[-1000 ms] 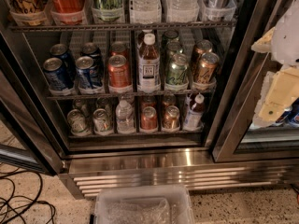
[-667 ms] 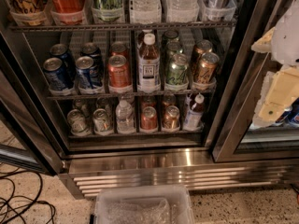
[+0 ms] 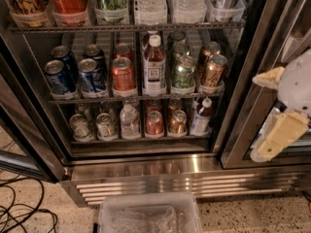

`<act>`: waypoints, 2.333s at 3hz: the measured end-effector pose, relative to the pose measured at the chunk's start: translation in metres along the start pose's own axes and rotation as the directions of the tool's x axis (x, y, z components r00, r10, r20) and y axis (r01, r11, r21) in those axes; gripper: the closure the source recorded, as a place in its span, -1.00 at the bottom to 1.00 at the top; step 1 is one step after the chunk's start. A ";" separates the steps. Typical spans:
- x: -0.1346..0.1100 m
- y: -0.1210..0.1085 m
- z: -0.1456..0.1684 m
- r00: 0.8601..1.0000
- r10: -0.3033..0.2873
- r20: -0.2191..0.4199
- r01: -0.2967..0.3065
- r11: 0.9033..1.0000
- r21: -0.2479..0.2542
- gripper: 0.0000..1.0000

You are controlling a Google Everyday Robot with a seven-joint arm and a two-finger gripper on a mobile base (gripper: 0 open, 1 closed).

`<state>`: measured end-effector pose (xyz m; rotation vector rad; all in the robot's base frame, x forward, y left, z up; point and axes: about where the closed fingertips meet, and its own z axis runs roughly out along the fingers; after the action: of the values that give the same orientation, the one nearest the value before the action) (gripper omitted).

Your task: Pick redbull can from top shelf of fridge

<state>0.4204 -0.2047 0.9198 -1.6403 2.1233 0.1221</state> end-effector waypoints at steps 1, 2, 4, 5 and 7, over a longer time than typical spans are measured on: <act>0.004 0.020 0.038 0.985 -0.006 0.171 0.003 1.000 0.019 -1.00; -0.014 0.024 0.060 0.937 -0.032 0.347 -0.005 0.995 0.105 -1.00; -0.048 -0.007 0.039 0.792 -0.050 0.608 -0.222 0.905 0.364 -1.00; -0.048 -0.035 0.011 0.668 0.031 0.743 -0.458 0.805 0.378 -1.00; -0.122 -0.046 -0.017 0.405 0.101 0.909 -0.605 0.775 0.183 -1.00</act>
Offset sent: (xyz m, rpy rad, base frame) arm 0.0537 0.0850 0.0253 0.7895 -0.6887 -0.0373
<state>0.4820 -0.1140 0.9931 -0.5031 1.4350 0.4175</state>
